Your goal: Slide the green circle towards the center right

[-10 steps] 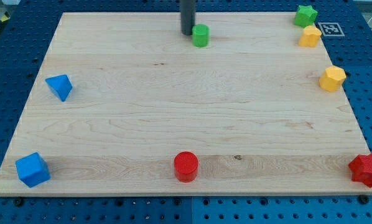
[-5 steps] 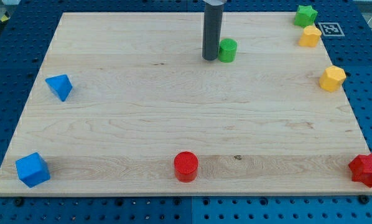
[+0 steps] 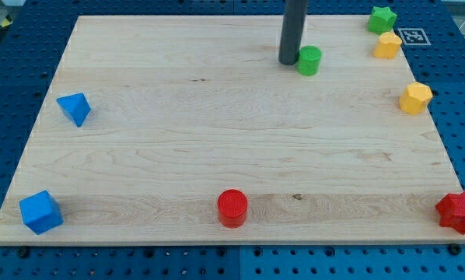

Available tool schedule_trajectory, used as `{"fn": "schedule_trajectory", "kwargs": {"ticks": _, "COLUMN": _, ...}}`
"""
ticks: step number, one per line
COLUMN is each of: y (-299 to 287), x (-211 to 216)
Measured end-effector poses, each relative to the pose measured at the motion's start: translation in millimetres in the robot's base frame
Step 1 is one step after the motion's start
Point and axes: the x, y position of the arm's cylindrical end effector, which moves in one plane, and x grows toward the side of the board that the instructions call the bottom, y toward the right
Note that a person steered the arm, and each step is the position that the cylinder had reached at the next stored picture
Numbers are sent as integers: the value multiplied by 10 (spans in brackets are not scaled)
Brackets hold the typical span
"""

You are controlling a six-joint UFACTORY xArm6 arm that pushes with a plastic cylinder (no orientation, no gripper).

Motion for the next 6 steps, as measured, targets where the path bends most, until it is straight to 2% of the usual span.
{"fn": "schedule_trajectory", "kwargs": {"ticks": 2, "y": 481, "x": 32}}
{"fn": "schedule_trajectory", "kwargs": {"ticks": 4, "y": 474, "x": 122}}
{"fn": "schedule_trajectory", "kwargs": {"ticks": 6, "y": 726, "x": 151}}
